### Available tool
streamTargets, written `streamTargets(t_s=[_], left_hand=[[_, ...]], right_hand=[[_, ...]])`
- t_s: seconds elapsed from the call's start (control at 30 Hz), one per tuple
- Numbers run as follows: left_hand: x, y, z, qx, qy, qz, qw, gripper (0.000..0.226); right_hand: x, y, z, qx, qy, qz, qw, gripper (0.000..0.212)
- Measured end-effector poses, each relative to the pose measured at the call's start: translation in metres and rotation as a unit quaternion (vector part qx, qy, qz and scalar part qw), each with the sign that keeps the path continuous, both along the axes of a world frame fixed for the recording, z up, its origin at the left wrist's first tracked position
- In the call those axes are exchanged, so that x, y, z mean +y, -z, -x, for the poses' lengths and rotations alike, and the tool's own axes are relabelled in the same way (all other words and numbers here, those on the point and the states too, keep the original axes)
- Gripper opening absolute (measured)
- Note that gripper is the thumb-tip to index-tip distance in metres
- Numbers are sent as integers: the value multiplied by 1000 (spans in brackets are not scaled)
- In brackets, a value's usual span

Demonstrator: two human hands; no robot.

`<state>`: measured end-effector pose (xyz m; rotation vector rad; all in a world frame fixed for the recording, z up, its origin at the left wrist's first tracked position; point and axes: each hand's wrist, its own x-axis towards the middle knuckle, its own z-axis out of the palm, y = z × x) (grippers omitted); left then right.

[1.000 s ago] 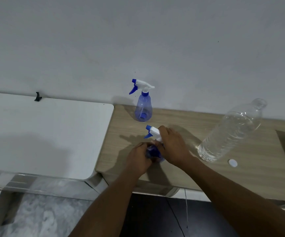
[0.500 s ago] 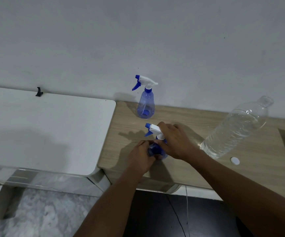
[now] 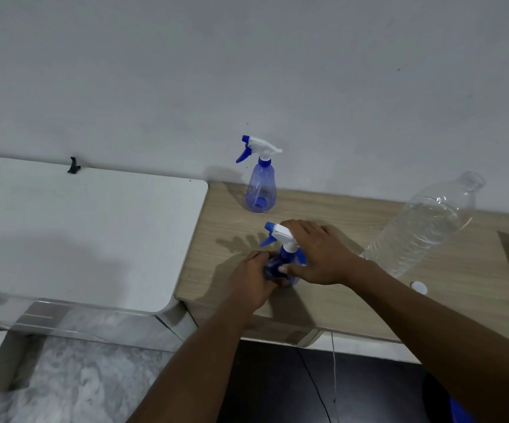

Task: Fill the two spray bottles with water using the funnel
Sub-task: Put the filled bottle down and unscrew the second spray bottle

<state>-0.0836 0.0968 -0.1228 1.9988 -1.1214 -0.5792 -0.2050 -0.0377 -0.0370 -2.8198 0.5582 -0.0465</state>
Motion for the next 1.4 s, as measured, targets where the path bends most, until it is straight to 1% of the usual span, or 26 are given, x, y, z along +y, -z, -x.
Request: streamTargets(t_s=[0.03,0.07,0.1,0.13,0.17,0.23,0.3,0.37,0.43,0.5,0.57,0.6,0.67,0.73,0.8,0.83,0.9,0.93,1.0,1.07,1.13,1.2,1.27,1.3,1.33,1.4], left_hand=[[0,0,0,-2,3,0,1000,65],[0,0,1,-2,2,-1,1000,65],[0,1,1,-1,-1,-1,1000,65],[0,1,1,0,-4,-1,1000,66],[0,2,1,0,-3,0,1000,66],[1,2,1,3,-2,2,1000,67],[1,1,1,6,1,5,1000,67],[0,2,1,6,1,4,1000,65],[0,3,1,14,-5,-2,1000,64],[0,4,1,19,-6,-2,1000,66],[0,4,1,18,-6,-1,1000,66],[1,3,1,17,-4,2,1000,66],[0,4,0,15,1,9,1000,65],[0,4,0,18,1,-1,1000,65],[-1,5,0,23,-6,-12,1000,69],[-1,5,0,24,-10,-17,1000,71],[0,4,-1,23,-8,-22,999,71],[0,4,-1,22,-2,-19,1000,70],[0,3,-1,21,7,-10,1000,67],[0,3,0,25,5,-13,1000,67],[-1,4,0,23,-5,-24,999,69],[-2,5,0,18,-6,-36,999,70],[-1,5,0,24,-6,-37,999,72],[-1,5,-1,25,-6,-33,999,72],[-1,5,0,20,-4,-31,999,71],[-1,5,0,9,0,-32,999,70]], right_hand=[[1,0,-1,-2,9,47,999,68],[4,0,-2,-5,18,88,996,64],[5,3,-4,-9,19,103,994,56],[8,5,-6,-15,18,76,997,48],[8,8,-6,-25,15,20,999,43],[3,7,-2,-15,10,-87,996,51],[-3,5,2,-5,-1,-81,997,64],[0,5,1,-14,10,-28,999,67],[6,7,-4,-41,26,12,999,55],[10,13,-4,-69,30,-44,996,45],[9,10,-1,-62,31,-121,990,56],[7,9,1,-51,25,-125,991,64],[4,10,1,-49,21,-72,996,73],[6,10,-3,-53,37,-17,998,66],[10,13,-6,-60,38,-30,997,53],[10,13,-6,-54,34,-63,996,55],[8,9,-3,-44,18,-114,992,66],[6,7,-1,-45,14,-112,993,72],[5,9,-1,-49,23,-62,997,74],[7,11,-3,-60,36,-34,997,60],[8,11,-4,-66,28,-78,994,55],[8,5,-3,-50,16,-148,988,67],[7,0,-2,-42,8,-162,986,77],[7,-1,-1,-48,11,-160,986,75],[7,-3,-1,-62,20,-156,986,66],[5,-11,-1,-86,43,-124,988,40]])
